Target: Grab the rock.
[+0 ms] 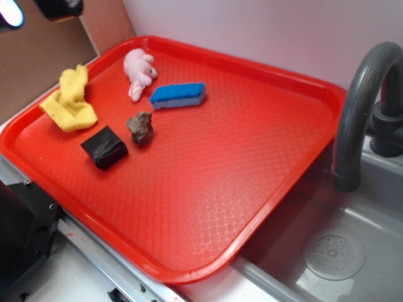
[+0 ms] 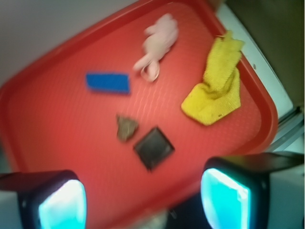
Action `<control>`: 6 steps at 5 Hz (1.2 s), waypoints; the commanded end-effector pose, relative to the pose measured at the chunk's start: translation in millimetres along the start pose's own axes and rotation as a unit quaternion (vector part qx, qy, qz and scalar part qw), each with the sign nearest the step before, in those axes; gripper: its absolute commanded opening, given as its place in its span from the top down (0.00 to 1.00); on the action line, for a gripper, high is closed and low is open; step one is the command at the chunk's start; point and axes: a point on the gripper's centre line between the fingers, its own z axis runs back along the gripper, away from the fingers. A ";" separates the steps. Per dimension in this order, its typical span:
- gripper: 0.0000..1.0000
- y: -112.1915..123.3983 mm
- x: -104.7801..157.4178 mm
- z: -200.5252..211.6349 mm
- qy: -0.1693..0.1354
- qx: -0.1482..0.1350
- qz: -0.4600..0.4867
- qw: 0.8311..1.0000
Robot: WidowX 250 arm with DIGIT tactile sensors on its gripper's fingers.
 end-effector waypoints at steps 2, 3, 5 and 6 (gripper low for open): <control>0.00 13.3 71.8 -62.9 -0.137 0.006 0.116 0.984; 0.00 18.1 89.8 -83.4 -0.174 0.009 0.148 0.973; 0.00 22.9 119.9 -121.6 -0.189 0.034 0.166 0.967; 0.00 25.2 125.3 -131.1 -0.185 0.050 0.167 0.967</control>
